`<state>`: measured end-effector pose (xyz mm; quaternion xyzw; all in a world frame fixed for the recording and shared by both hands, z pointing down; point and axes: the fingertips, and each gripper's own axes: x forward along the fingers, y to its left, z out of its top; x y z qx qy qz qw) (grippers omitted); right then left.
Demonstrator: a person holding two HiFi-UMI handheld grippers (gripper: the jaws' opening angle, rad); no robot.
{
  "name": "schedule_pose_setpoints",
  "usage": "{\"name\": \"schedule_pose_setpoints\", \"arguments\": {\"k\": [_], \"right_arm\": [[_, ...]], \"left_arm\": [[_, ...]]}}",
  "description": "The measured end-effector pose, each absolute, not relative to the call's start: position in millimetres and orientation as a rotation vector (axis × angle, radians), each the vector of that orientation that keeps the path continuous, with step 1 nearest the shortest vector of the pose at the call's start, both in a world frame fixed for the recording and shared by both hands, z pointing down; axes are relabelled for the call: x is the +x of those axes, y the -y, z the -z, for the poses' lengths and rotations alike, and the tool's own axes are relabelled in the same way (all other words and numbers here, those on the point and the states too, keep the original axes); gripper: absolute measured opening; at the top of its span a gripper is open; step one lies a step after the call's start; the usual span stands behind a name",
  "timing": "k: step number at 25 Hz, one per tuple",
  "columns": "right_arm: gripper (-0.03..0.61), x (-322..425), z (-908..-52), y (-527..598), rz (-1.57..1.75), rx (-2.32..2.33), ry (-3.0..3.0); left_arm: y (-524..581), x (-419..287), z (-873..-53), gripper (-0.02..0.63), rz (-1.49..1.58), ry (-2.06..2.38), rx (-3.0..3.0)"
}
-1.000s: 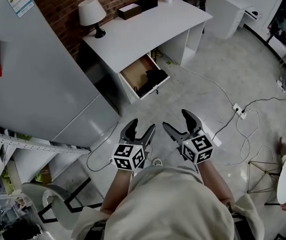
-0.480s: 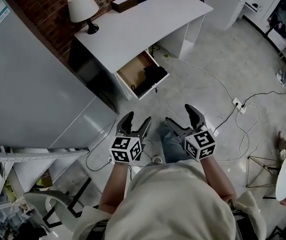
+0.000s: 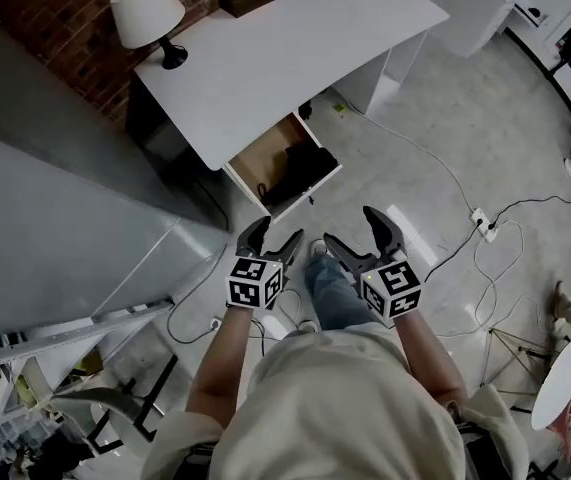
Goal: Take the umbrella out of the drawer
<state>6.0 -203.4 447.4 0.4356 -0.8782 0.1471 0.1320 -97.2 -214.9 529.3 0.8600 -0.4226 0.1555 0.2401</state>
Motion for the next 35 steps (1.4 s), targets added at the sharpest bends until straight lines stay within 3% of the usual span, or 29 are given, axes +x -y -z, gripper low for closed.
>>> {"name": "schedule_pose_setpoints", "arguments": {"k": [18,35], "right_arm": [[0.368,39,-560,330,-0.667,1.105,2.437],[0.368,60,-640,373,-0.89,1.071,2.377]], "left_arm": [[370,-43,-698,0.337,-0.823,0.919,2.222],[437,-23,-825,0.426,-1.036,0.654,2.131]]}}
